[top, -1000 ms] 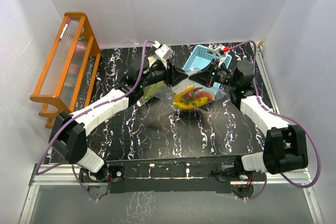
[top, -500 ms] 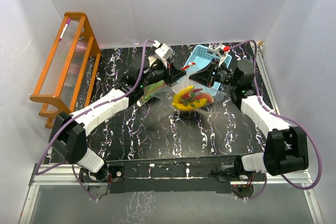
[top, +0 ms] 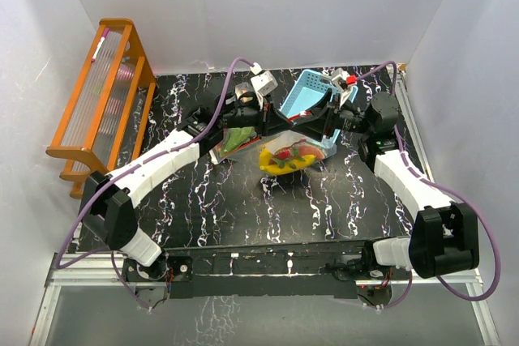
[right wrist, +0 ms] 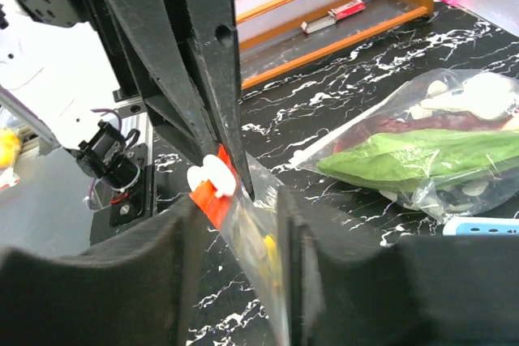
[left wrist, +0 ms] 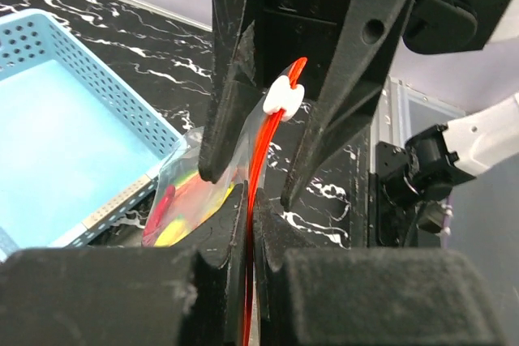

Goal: Open the zip-top bag and remove the fake food
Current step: Pick up the zipper food storage bag at the center of the board, then unzip the zipper food storage bag at the center of the board.

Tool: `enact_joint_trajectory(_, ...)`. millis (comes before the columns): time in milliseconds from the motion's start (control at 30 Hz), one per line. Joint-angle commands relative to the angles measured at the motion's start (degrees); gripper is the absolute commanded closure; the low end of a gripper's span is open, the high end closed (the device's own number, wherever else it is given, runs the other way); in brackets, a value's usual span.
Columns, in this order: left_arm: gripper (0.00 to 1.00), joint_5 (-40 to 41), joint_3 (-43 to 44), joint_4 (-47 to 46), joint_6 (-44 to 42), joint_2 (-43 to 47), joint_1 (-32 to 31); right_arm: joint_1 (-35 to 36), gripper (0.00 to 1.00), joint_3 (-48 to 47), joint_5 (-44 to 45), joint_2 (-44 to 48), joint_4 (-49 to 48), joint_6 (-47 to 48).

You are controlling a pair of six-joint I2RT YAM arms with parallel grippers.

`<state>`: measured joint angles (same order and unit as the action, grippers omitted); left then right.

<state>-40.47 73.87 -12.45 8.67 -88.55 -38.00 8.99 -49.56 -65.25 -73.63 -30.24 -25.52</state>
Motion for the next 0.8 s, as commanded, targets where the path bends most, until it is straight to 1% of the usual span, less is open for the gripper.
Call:
enact_joint_trajectory(0,1.0,-6.59,3.69,3.05,-1.47,0.47,0.08,0.18,0.64,-1.14,-3.78,2.83,-4.12,0.63)
enact_joint_trajectory(67,1.0,-5.54,3.13,2.04,-1.02,1.16,0.36,0.23,0.7,-1.1,-4.65,3.29,-3.79,0.92)
enact_joint_trajectory(100,1.0,-5.51,2.97,1.45,-0.49,1.32,0.64,0.19,0.7,-1.15,-5.41,3.46,-3.59,1.25)
enact_joint_trajectory(133,1.0,-5.81,2.88,0.9,0.1,1.55,0.95,0.23,0.7,-1.14,-6.29,3.56,-3.48,1.4)
enact_joint_trajectory(233,1.0,-6.12,2.33,-1.16,1.78,2.46,1.53,0.17,0.62,-1.4,-8.22,3.36,-1.49,2.59)
enact_joint_trajectory(267,1.0,-6.04,1.91,-2.27,2.43,2.91,1.67,0.23,0.61,-1.5,-8.97,3.2,-0.87,2.89)
enact_joint_trajectory(433,1.0,-6.96,1.39,-5.32,5.11,3.54,2.4,0.31,0.62,-1.64,-10.19,2.33,0.06,3.16)
enact_joint_trajectory(567,1.0,-7.0,1.24,-6.07,5.67,3.43,2.53,0.27,0.71,-2.1,-10.26,1.83,1.09,3.45)
enact_joint_trajectory(700,1.0,-8.06,1.54,-6.89,6.92,2.65,2.6,0.32,0.91,-2.29,-9.8,2.1,1.3,3.52)
enact_joint_trajectory(767,1.0,-8.62,1.39,-7.52,7.34,2.67,2.58,0.4,0.92,-2.68,-9.58,2.32,1.25,3.32)
